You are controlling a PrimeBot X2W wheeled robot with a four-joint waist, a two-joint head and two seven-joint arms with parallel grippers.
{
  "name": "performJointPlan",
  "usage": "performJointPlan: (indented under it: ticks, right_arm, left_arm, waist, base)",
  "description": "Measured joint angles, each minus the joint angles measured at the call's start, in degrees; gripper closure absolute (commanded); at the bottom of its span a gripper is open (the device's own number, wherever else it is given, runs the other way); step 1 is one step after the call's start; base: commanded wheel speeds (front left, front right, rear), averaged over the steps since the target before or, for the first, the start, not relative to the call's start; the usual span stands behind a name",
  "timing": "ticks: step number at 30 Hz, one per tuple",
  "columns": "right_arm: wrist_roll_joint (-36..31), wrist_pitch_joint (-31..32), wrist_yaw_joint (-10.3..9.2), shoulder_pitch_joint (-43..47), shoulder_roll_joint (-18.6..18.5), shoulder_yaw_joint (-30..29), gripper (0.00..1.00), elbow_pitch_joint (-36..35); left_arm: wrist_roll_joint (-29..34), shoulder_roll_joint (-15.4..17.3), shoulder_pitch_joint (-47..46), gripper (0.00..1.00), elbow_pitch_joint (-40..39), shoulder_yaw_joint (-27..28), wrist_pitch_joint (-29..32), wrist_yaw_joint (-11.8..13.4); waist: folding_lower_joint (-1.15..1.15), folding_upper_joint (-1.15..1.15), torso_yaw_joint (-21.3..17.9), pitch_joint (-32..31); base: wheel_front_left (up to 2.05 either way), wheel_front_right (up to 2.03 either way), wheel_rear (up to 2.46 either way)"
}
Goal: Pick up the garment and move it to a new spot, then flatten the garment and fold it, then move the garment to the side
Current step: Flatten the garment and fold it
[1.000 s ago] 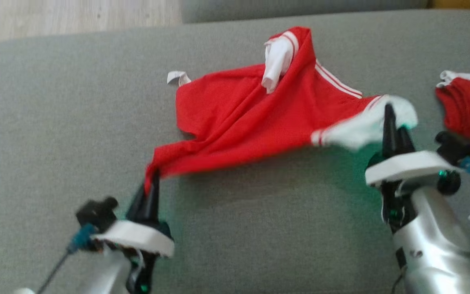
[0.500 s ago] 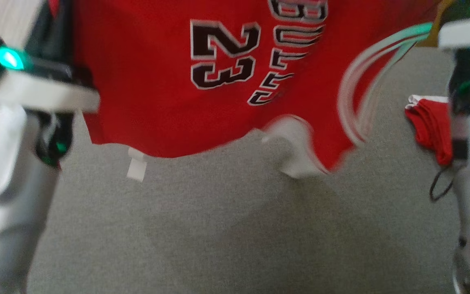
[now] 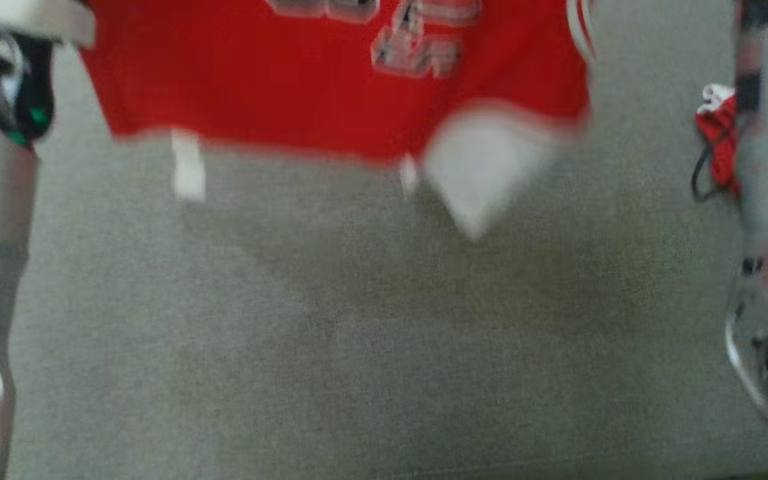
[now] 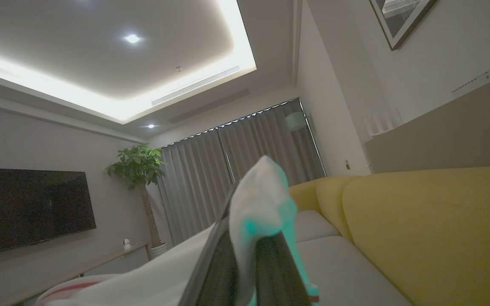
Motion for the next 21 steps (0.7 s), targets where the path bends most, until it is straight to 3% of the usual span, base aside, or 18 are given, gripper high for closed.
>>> performJointPlan:
  ticks: [5,9,14,21]
  right_arm:
    - [-3.74,-2.89,0.01,-9.1,0.32,-3.55,1.0,4.59]
    - [-3.46,-3.02,0.02,-7.82,0.59,-4.56,1.0,5.58]
    - [-0.47,-3.02,0.02,1.95,0.78,-3.25,1.0,2.86]
    - [9.83,-2.99,0.02,31.69,1.76,-0.81,1.0,-2.02]
  left_arm:
    - [2.04,-0.8,-7.73,1.0,3.31,2.14,-3.77,0.51]
    - [2.07,-2.61,-7.35,1.0,5.41,3.46,-4.14,0.09]
    - [1.53,-5.73,2.65,1.0,5.26,6.76,-4.14,-0.64]
    - [0.38,-14.54,31.06,1.0,7.46,11.21,-4.04,-2.36]
  waist:
    - [0.0,0.0,-1.14,3.69]
    - [0.0,0.0,-1.95,5.0]
    - [-0.02,0.0,-1.95,5.07]
    - [-0.03,0.0,-2.07,2.6]
  base:
    - [0.0,0.0,0.0]
    - [0.0,0.0,0.0]
    - [0.0,0.0,0.0]
    - [0.0,0.0,0.0]
